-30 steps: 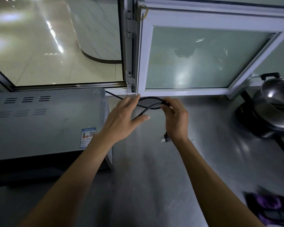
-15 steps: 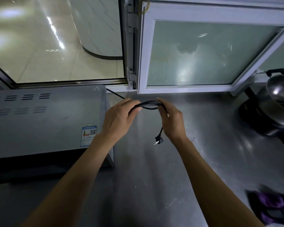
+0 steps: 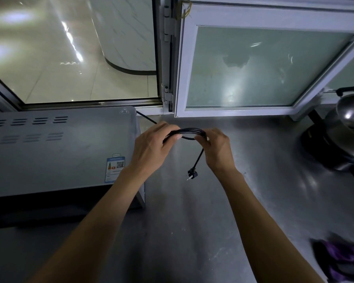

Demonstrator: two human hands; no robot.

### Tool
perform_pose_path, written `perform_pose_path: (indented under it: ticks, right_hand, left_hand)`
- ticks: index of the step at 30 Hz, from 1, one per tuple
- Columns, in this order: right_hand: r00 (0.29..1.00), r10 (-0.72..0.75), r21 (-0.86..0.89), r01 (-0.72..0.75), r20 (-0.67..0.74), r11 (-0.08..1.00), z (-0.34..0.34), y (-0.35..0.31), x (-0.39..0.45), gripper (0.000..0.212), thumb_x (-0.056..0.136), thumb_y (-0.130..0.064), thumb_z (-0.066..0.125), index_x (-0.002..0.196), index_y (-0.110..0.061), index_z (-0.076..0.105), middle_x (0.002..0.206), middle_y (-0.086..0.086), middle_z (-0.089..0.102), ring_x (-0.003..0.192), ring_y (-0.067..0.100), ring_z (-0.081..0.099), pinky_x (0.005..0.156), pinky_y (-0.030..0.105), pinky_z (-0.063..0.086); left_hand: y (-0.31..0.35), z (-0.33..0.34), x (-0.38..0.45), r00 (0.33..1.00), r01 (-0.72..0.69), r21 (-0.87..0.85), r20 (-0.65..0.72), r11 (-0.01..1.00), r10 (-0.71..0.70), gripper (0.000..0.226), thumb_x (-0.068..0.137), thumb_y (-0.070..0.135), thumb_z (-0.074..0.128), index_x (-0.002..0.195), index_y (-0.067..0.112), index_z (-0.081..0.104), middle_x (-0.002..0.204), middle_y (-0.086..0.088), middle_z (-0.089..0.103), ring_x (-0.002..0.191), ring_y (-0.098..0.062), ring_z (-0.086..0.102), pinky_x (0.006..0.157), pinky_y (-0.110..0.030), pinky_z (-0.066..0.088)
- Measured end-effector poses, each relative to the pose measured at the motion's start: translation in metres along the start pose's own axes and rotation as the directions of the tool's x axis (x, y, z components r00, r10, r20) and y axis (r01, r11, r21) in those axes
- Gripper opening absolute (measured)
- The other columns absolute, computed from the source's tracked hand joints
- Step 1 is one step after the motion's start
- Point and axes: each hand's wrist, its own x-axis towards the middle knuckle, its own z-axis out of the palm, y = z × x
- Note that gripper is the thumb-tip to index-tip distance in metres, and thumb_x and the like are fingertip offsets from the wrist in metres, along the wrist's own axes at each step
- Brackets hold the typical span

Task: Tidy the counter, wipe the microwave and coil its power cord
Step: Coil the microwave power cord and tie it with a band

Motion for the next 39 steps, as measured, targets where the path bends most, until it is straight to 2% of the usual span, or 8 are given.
perform_pose_path:
  ticks: [2,4,12,18,22,27,32,39]
  right_hand:
    - [0.995,0.094,0.074,-0.097,0.04,0.993,-0.003,-0.001,0.001,0.009,0.094,-0.008,0.064,0.097,-0.004,0.071,0.086,0.012,0.066,0.068,0.026,0.065,0.062,0.028,0.051]
    - [0.988,0.148,0.11,-0.153,0.052,0.982,-0.005,-0.001,0.0,0.01,0.092,-0.004,0.061,0.09,-0.005,0.071,0.08,0.01,0.067,0.071,0.025,0.067,0.068,0.035,0.054]
    - [0.971,0.238,0.289,-0.217,-0.037,0.932,-0.015,-0.01,0.001,0.013,0.094,-0.006,0.059,0.093,-0.01,0.072,0.08,0.007,0.069,0.076,0.021,0.069,0.078,0.042,0.057]
    - [0.934,0.356,0.419,-0.313,-0.026,0.852,-0.02,-0.011,-0.001,0.014,0.098,-0.013,0.058,0.1,-0.016,0.072,0.082,0.002,0.072,0.076,0.008,0.071,0.074,0.02,0.055]
    - [0.922,0.388,0.484,-0.335,-0.009,0.808,-0.021,-0.011,-0.003,0.014,0.098,-0.014,0.06,0.102,-0.01,0.072,0.08,0.005,0.073,0.075,0.013,0.073,0.074,0.023,0.058]
    - [0.892,0.452,0.573,-0.362,-0.016,0.735,-0.024,-0.011,-0.004,0.011,0.097,-0.012,0.06,0.096,-0.011,0.071,0.077,0.008,0.074,0.074,0.014,0.074,0.07,0.018,0.054]
    - [0.882,0.471,0.593,-0.369,-0.02,0.716,-0.024,-0.006,-0.002,0.012,0.097,-0.011,0.061,0.1,-0.01,0.072,0.077,0.007,0.074,0.076,0.015,0.075,0.076,0.024,0.059]
    - [0.881,0.473,0.62,-0.369,-0.003,0.692,-0.016,-0.008,0.005,0.013,0.097,-0.011,0.062,0.104,-0.006,0.072,0.077,0.01,0.074,0.075,0.019,0.075,0.076,0.031,0.061]
  left_hand:
    - [-0.001,0.003,0.002,1.0,-0.004,-0.015,-0.008,1.0,0.004,0.02,0.1,0.033,0.058,0.113,0.021,0.066,0.102,0.008,0.064,0.087,-0.012,0.063,0.068,-0.038,0.054]
    - [-0.002,0.008,0.004,1.0,-0.014,-0.043,-0.008,0.999,0.014,0.022,0.099,0.032,0.059,0.115,0.019,0.066,0.105,0.007,0.064,0.091,-0.012,0.063,0.071,-0.038,0.055]
    - [-0.01,0.023,0.013,0.997,0.041,-0.205,0.074,0.978,-0.027,0.036,0.102,0.036,0.052,0.132,0.017,0.056,0.128,0.002,0.062,0.118,-0.013,0.058,0.096,-0.036,0.051]
    - [-0.014,0.04,0.023,0.996,0.035,-0.311,0.085,0.95,-0.009,0.044,0.104,0.033,0.047,0.144,0.015,0.051,0.144,0.001,0.055,0.135,-0.01,0.047,0.112,-0.03,0.039]
    - [-0.015,0.051,0.032,0.996,-0.004,-0.329,0.078,0.944,0.032,0.041,0.106,0.029,0.04,0.142,0.011,0.052,0.142,-0.002,0.056,0.133,-0.011,0.049,0.112,-0.038,0.041]
    - [-0.011,0.066,0.041,0.984,0.01,-0.284,0.175,0.959,0.041,0.047,0.107,0.036,0.031,0.152,0.023,0.037,0.146,0.004,0.051,0.134,-0.01,0.048,0.113,-0.041,0.039]
    - [-0.016,0.08,0.04,0.96,-0.066,-0.148,0.259,0.987,0.103,0.06,0.106,0.05,0.022,0.159,0.024,0.016,0.154,0.0,0.041,0.137,-0.019,0.043,0.113,-0.046,0.038]
    - [-0.023,0.087,0.036,0.928,-0.1,0.023,0.364,0.995,0.085,0.07,0.101,0.055,0.025,0.154,0.01,0.026,0.145,-0.01,0.051,0.129,-0.028,0.05,0.108,-0.046,0.042]
